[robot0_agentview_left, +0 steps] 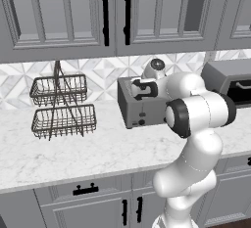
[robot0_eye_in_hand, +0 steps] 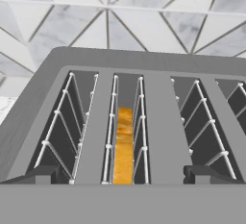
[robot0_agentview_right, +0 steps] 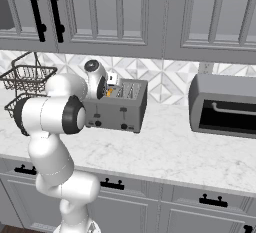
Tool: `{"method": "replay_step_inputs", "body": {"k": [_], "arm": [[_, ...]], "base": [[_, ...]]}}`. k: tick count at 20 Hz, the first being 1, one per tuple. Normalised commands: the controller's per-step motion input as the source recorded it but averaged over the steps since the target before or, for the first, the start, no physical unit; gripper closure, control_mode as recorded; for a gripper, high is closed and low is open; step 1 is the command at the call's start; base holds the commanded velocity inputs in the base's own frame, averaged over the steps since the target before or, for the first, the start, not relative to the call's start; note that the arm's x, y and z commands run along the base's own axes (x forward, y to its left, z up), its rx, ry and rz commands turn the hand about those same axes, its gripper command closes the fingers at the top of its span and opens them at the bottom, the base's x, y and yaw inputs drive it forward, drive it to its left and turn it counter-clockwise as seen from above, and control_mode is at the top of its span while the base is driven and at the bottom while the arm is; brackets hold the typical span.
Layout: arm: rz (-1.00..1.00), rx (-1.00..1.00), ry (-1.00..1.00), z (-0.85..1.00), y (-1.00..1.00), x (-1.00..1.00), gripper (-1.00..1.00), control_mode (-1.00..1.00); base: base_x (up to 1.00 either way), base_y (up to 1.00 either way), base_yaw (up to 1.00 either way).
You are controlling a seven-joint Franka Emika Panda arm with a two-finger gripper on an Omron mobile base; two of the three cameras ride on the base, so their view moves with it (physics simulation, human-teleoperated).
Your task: Start the toaster. Once the lever pops up, take the bread to the plate on the dining counter.
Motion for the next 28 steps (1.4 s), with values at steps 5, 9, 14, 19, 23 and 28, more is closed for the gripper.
{"method": "replay_step_inputs", "body": {"k": [5,9,14,19,23,28], "arm": [[0.0,0.0,0.0,0.0,0.0,0.0,-1.0,-1.0],[0.0,0.0,0.0,0.0,0.0,0.0,-1.0,-1.0],[0.0,0.0,0.0,0.0,0.0,0.0,-1.0,-1.0],[0.0,0.0,0.0,0.0,0.0,0.0,-1.0,-1.0],[0.0,0.0,0.0,0.0,0.0,0.0,-1.0,-1.0],[0.0,0.0,0.0,0.0,0.0,0.0,-1.0,-1.0]], "base": [[0.0,0.0,0.0],[0.0,0.0,0.0],[0.0,0.0,0.0],[0.0,0.0,0.0],[0.0,0.0,0.0],[0.0,0.0,0.0]]}}
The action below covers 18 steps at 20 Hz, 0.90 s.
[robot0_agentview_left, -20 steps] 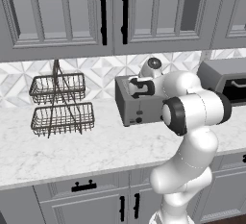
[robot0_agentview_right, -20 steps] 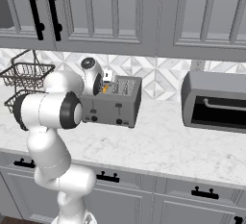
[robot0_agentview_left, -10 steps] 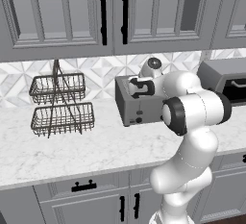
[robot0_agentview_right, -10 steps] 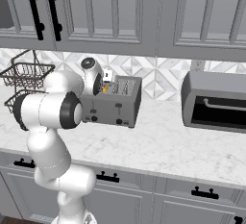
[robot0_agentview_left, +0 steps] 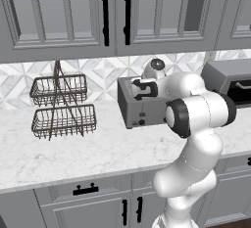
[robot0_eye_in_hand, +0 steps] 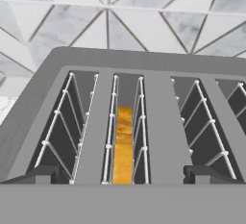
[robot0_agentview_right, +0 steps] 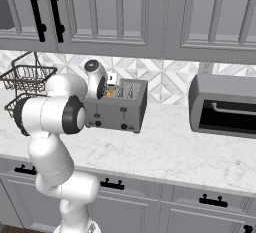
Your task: Start the toaster. Once the lever pops up, take the bread to the plate on the dining counter.
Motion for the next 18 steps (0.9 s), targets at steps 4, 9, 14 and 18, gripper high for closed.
{"method": "replay_step_inputs", "body": {"k": [4,9,14,18], "arm": [[0.0,0.0,0.0,0.0,0.0,0.0,-1.0,-1.0],[0.0,0.0,0.0,0.0,0.0,0.0,-1.0,-1.0],[0.0,0.0,0.0,0.0,0.0,0.0,-1.0,-1.0],[0.0,0.0,0.0,0.0,0.0,0.0,-1.0,-1.0]], "base": [[0.0,0.0,0.0],[0.0,0.0,0.0],[0.0,0.0,0.0],[0.0,0.0,0.0]]}}
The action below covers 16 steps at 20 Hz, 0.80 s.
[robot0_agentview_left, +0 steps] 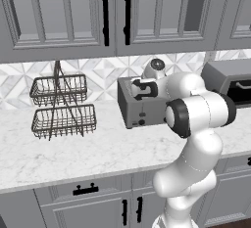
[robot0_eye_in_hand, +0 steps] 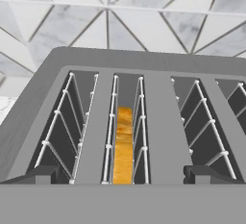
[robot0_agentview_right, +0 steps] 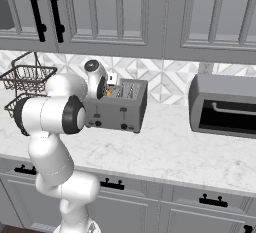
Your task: Start the toaster. Once the lever pops up, take the bread to the plate on the dining counter.
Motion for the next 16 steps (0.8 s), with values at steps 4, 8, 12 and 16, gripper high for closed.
{"method": "replay_step_inputs", "body": {"k": [4,8,12,16], "arm": [[0.0,0.0,0.0,0.0,0.0,0.0,-1.0,-1.0],[0.0,0.0,0.0,0.0,0.0,0.0,-1.0,-1.0],[0.0,0.0,0.0,0.0,0.0,0.0,-1.0,-1.0],[0.0,0.0,0.0,0.0,0.0,0.0,-1.0,-1.0]], "base": [[0.0,0.0,0.0],[0.0,0.0,0.0],[0.0,0.0,0.0],[0.0,0.0,0.0]]}}
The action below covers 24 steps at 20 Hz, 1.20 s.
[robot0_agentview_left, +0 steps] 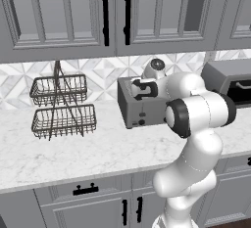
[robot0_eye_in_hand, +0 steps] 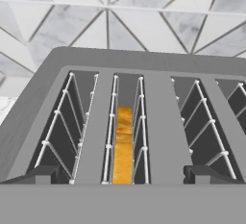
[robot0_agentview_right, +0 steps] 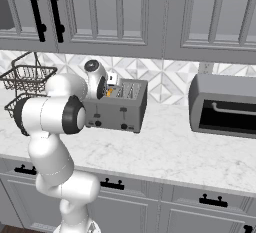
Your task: Start the toaster. Once the lever pops up, take the bread to the plate on the dining counter.
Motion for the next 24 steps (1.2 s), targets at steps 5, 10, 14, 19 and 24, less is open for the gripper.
{"method": "replay_step_inputs", "body": {"k": [5,10,14,19,24], "arm": [[0.0,0.0,0.0,0.0,0.0,0.0,-1.0,-1.0],[0.0,0.0,0.0,0.0,0.0,0.0,-1.0,-1.0],[0.0,0.0,0.0,0.0,0.0,0.0,-1.0,-1.0],[0.0,0.0,0.0,0.0,0.0,0.0,-1.0,-1.0],[0.0,0.0,0.0,0.0,0.0,0.0,-1.0,-1.0]], "base": [[0.0,0.0,0.0],[0.0,0.0,0.0],[0.0,0.0,0.0],[0.0,0.0,0.0],[0.0,0.0,0.0]]}}
